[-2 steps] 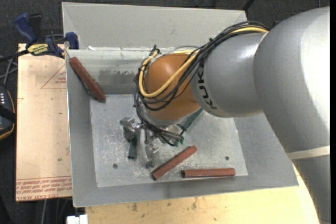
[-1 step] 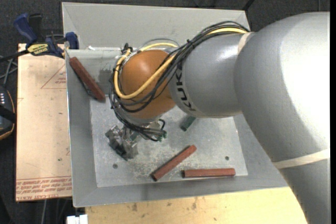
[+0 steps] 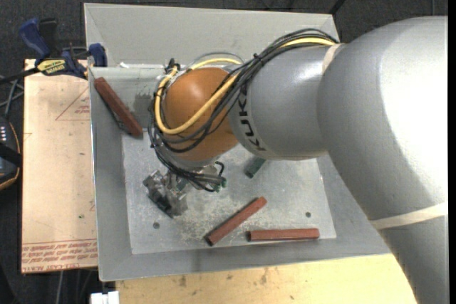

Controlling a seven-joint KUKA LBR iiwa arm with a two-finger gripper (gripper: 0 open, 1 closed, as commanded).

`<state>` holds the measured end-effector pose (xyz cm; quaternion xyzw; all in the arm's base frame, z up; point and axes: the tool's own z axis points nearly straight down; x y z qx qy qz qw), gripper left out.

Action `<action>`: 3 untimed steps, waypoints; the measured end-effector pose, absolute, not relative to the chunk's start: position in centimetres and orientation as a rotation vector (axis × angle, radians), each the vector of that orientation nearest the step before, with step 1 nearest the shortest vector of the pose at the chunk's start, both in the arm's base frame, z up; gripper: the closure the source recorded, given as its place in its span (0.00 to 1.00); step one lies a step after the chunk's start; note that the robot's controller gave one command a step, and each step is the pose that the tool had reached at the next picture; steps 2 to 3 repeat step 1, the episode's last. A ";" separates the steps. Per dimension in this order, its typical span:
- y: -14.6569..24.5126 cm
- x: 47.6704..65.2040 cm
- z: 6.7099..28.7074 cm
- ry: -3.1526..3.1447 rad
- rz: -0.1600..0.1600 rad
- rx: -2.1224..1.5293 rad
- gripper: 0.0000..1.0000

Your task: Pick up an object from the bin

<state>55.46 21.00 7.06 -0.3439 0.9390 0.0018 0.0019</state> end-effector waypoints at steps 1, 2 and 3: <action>22.7 56.2 20.5 2.936 0.003 -1.108 1.00; 22.7 56.2 20.5 2.936 0.003 -1.108 1.00; 22.7 56.2 20.5 2.936 0.003 -1.108 1.00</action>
Offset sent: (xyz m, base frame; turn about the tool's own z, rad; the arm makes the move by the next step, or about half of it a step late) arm 0.0000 0.0000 0.0000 0.0000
